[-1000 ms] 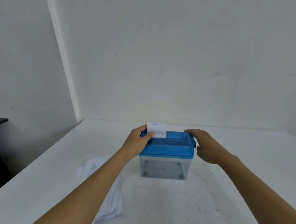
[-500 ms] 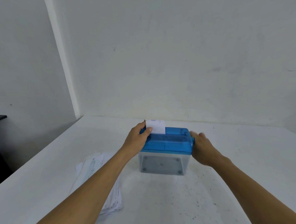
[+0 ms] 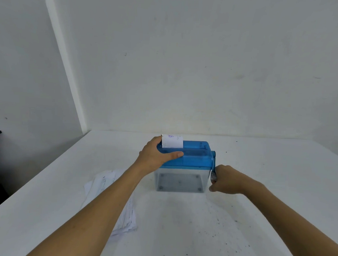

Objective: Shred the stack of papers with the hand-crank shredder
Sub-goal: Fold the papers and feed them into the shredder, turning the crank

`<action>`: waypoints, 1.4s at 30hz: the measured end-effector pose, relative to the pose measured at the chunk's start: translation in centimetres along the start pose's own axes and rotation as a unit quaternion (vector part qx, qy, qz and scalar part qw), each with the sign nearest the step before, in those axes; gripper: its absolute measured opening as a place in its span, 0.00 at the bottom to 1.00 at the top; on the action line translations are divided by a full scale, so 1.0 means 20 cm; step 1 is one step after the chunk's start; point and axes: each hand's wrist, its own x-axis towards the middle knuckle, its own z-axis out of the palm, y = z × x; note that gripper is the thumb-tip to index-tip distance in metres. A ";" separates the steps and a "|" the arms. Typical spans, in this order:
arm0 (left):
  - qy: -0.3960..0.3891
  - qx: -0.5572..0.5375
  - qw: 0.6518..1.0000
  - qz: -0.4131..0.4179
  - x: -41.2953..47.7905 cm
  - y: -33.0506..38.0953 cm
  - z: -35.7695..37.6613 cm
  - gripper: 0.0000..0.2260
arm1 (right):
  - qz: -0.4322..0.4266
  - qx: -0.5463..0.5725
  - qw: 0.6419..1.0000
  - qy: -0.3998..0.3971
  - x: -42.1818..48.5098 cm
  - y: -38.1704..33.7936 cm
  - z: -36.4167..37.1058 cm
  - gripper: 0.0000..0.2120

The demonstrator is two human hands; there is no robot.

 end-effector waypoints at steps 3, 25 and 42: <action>-0.019 0.009 1.000 0.000 -0.03 0.02 -0.02 0.52 | 0.012 0.014 0.993 -0.117 -0.11 -0.05 -0.14 0.16; -0.037 0.003 0.999 0.038 -0.30 0.07 -0.03 0.31 | -0.035 0.348 0.920 0.176 -0.08 -0.05 -0.22 0.13; -0.012 0.108 0.994 0.016 -0.32 0.10 -0.01 0.42 | 0.051 0.220 0.974 0.016 -0.48 -0.06 -0.02 0.09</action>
